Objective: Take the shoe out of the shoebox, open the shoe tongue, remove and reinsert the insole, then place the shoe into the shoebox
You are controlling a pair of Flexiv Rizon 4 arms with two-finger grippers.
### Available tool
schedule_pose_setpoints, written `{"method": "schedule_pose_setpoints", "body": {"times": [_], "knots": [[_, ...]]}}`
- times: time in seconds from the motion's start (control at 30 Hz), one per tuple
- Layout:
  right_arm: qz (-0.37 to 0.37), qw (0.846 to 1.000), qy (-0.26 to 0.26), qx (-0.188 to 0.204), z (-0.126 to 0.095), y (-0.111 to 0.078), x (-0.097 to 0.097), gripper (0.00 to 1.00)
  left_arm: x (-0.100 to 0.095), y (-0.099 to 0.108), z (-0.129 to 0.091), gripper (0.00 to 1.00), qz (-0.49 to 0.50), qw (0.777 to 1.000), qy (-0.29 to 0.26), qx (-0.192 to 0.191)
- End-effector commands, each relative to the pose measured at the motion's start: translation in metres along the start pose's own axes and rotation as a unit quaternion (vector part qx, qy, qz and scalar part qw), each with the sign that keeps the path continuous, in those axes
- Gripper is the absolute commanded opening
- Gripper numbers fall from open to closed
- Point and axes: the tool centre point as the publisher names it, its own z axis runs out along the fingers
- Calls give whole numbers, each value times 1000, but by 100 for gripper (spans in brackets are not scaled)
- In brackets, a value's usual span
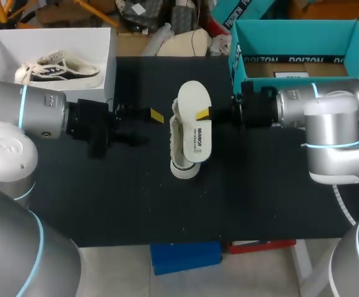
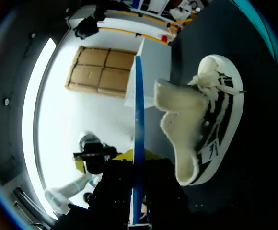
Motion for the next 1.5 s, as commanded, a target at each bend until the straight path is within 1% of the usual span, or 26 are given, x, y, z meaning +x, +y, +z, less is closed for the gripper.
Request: {"method": "schedule_pose_setpoints", "body": {"times": [0.03, 0.07, 0.1, 0.2, 0.27, 0.33, 0.4, 0.53, 0.67, 0.7, 0.73, 0.8, 1.03, 1.07, 1.1, 1.13, 1.37, 1.43, 1.5], "knots": [[0, 1000, -2, 0, 0, 0, 0, 0, 3, -3, 1, 100, 2, 1000, -18, -4], [0, 1000, -2, 0, 0, 0, 0, 0, 3, -3, 1, 100, 2, 1000, -18, -4], [0, 1000, -2, 0, 0, 0, 0, 0, 6, -5, 4, 100, -13, 999, -32, -13], [0, 1000, -2, 0, 0, 0, 0, 0, 16, -8, 10, 100, -38, 995, -88, -37], [0, 1000, -2, 0, 0, 0, 0, 0, 21, -8, 12, 100, -56, 989, -127, -44], [0, 1000, -2, 0, 0, 0, 0, 0, 26, -7, 15, 100, -51, 986, -150, -59], [0, 1000, -2, 0, 0, 0, 0, 0, 29, -5, 19, 100, -49, 982, -173, -60], [0, 1000, -2, 0, 0, 0, 0, 0, 32, 3, 31, 100, -35, 977, -202, -64], [0, 1000, -2, 0, 0, 0, 0, 0, 32, 12, 45, 100, -30, 975, -212, -62], [0, 1000, -2, 0, 0, 0, 0, 0, 32, 15, 50, 96, -29, 975, -212, -64], [0, 1000, -2, 0, 0, 0, 0, 0, 31, 17, 55, 91, -25, 976, -211, -55], [0, 1000, -2, 0, 0, 0, 0, 0, 30, 20, 63, 89, -17, 977, -206, -57], [0, 1000, -2, 0, 0, 0, 0, 0, 23, 28, 94, 80, -3, 977, -209, -33], [0, 1000, -2, 0, 0, 0, 0, 0, 22, 29, 98, 71, -3, 977, -212, -28], [0, 1000, -2, 0, 0, 0, 0, 0, 22, 30, 102, 56, -2, 977, -211, -27], [0, 1000, -2, 0, 0, 0, 0, 0, 21, 30, 105, 49, 0, 977, -210, -25], [0, 1000, -2, 0, 0, 0, 0, 0, 19, 33, 117, 48, 7, 977, -212, -14], [0, 1000, -2, 0, 0, 0, 0, 0, 18, 34, 119, 42, 7, 977, -212, -13], [0, 1000, -2, 0, 0, 0, 0, 0, 17, 35, 121, 42, 8, 977, -213, -13]]}}
